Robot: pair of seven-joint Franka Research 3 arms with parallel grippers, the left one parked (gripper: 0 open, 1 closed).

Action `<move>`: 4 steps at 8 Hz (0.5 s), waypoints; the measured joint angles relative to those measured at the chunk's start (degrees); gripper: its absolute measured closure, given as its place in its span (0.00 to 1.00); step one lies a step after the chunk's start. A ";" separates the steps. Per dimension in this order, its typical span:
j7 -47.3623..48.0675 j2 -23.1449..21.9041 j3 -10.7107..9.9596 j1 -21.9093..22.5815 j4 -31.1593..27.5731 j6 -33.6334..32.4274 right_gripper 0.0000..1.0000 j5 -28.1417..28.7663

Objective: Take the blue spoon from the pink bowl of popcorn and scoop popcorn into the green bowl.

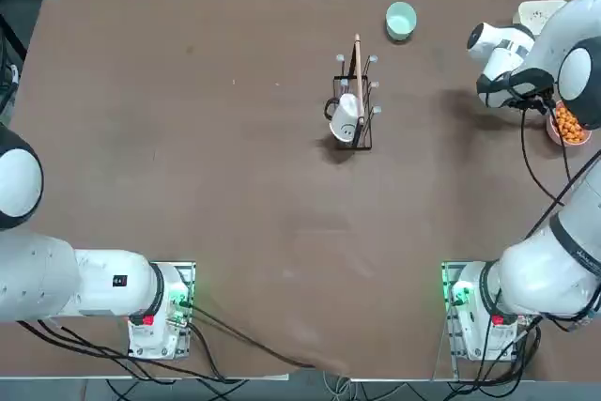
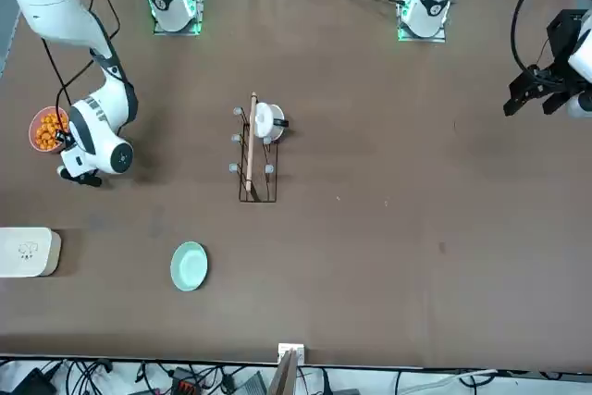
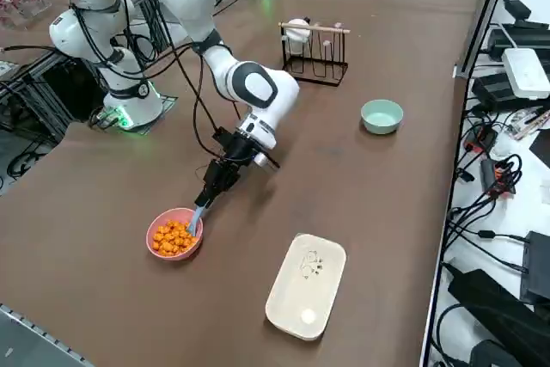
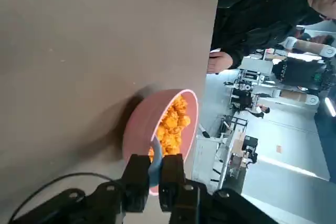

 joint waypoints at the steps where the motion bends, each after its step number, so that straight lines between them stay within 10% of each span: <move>1: 0.02 -0.03 0.00 0.01 0.07 -0.46 0.88 -0.14; 4: 0.08 -0.10 0.00 0.02 0.17 -1.40 0.88 -0.23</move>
